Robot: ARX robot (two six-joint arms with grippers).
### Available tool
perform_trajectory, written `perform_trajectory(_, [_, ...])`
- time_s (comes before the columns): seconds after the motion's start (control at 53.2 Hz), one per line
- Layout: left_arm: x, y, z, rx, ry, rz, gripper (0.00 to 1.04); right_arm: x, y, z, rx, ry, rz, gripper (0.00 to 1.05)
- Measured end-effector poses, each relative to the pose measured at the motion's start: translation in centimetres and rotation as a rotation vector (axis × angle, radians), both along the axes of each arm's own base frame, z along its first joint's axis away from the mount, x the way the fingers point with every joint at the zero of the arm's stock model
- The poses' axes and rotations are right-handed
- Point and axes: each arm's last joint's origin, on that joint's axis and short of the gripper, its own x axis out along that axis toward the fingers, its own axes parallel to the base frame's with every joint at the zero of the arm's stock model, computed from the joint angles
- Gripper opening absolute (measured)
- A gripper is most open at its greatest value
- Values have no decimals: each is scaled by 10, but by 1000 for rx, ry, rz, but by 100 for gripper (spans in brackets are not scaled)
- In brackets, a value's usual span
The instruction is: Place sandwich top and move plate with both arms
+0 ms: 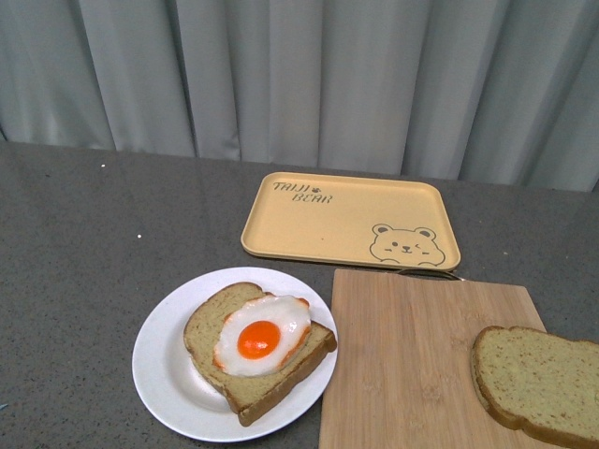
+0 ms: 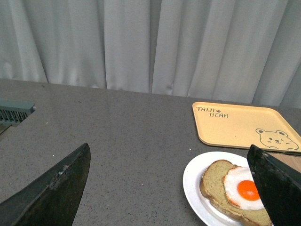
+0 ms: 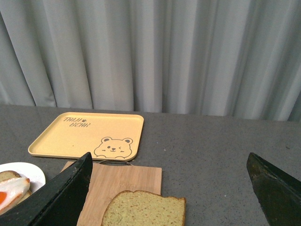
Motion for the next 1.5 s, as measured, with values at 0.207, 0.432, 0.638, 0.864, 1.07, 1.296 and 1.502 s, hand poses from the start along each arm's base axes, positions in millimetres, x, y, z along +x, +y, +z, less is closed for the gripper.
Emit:
perform_trajectory(0.207, [0,0,0,0,0,0,98,0,0,0,0,0,0,95])
perform_trajectory(0.432, [0,0,0,0,0,0,98,0,0,0,0,0,0,95])
perform_trajectory(0.638, [0,0,0,0,0,0,98,0,0,0,0,0,0,95])
perform_trajectory(0.864, [0,0,0,0,0,0,98,0,0,0,0,0,0,95])
perform_trajectory(1.07, [0,0,0,0,0,0,98,0,0,0,0,0,0,95])
perform_trajectory(1.296, [0,0,0,0,0,0,98,0,0,0,0,0,0,95])
perform_trajectory(1.502, [0,0,0,0,0,1,98,5,0,-4,-133,163,-236,95])
